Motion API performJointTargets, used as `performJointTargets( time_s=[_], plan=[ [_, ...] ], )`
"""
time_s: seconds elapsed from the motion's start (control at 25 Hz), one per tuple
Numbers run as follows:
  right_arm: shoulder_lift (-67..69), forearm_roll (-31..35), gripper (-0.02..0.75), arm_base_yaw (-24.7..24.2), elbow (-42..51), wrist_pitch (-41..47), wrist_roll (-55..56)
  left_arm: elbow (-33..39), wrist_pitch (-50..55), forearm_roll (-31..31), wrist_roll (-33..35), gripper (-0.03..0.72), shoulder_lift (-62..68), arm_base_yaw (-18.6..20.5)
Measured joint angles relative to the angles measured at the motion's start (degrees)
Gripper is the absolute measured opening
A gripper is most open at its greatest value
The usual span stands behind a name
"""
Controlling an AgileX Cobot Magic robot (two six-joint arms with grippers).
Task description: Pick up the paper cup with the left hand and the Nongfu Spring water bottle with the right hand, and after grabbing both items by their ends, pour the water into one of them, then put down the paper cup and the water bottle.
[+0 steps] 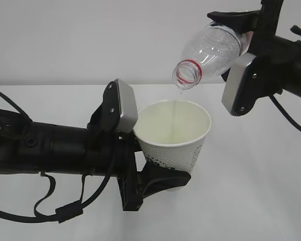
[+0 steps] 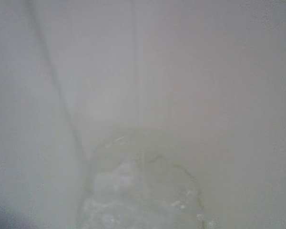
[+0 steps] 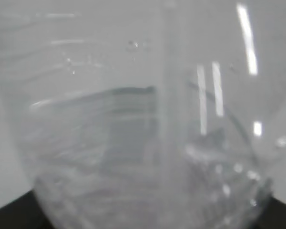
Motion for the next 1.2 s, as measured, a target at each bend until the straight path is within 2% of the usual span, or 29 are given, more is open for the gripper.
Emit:
performJointTargets(
  time_s=[1.2],
  plan=[
    [0.0, 0.4, 0.477, 0.0, 0.0, -0.1, -0.2, 0.0, 0.0, 0.1, 0.0, 0.51, 0.0, 0.0]
  ],
)
